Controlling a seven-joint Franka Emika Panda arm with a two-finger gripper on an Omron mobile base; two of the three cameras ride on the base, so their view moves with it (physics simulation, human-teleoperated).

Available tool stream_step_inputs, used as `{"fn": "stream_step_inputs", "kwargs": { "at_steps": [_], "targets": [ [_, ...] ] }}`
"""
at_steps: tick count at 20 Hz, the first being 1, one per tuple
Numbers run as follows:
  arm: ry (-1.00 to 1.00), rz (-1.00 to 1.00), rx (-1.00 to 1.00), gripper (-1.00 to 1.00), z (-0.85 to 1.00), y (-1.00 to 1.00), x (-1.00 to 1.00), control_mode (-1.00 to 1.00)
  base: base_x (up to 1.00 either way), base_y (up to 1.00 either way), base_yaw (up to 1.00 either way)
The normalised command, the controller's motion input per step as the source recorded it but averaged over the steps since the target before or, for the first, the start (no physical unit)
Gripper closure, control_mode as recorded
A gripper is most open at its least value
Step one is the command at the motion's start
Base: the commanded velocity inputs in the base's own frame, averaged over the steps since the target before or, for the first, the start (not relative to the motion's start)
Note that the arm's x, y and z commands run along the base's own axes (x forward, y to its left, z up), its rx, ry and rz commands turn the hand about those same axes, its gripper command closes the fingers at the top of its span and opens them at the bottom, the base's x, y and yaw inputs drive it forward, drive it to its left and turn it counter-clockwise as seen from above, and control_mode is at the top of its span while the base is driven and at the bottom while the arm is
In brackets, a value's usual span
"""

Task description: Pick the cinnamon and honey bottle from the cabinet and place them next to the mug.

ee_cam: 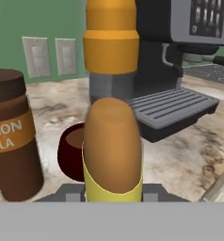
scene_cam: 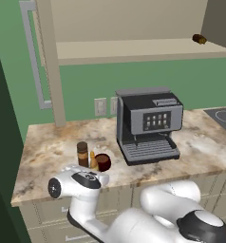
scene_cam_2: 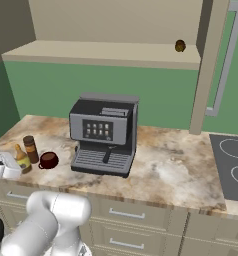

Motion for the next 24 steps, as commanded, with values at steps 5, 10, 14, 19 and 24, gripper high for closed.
{"fn": "stream_step_inputs", "kwargs": {
  "at_steps": [5, 10, 14, 19, 24],
  "targets": [
    [0.00, 0.00, 0.00, 1.00, -0.25, 0.05, 0.18, -1.00, 0.00, 0.00, 0.00],
    [0.00, 0.00, 0.00, 1.00, -0.22, 0.06, 0.17, -1.00, 0.00, 0.00, 0.00],
    [0.00, 0.00, 0.00, 1.00, -0.12, 0.06, 0.08, -1.00, 0.00, 0.00, 0.00],
    [0.00, 0.00, 0.00, 1.00, -0.18, 0.03, 0.07, -1.00, 0.00, 0.00, 0.00],
    [0.00, 0.00, 0.00, 1.00, -0.19, 0.01, 0.04, -1.00, 0.00, 0.00, 0.00]
  ]
}}
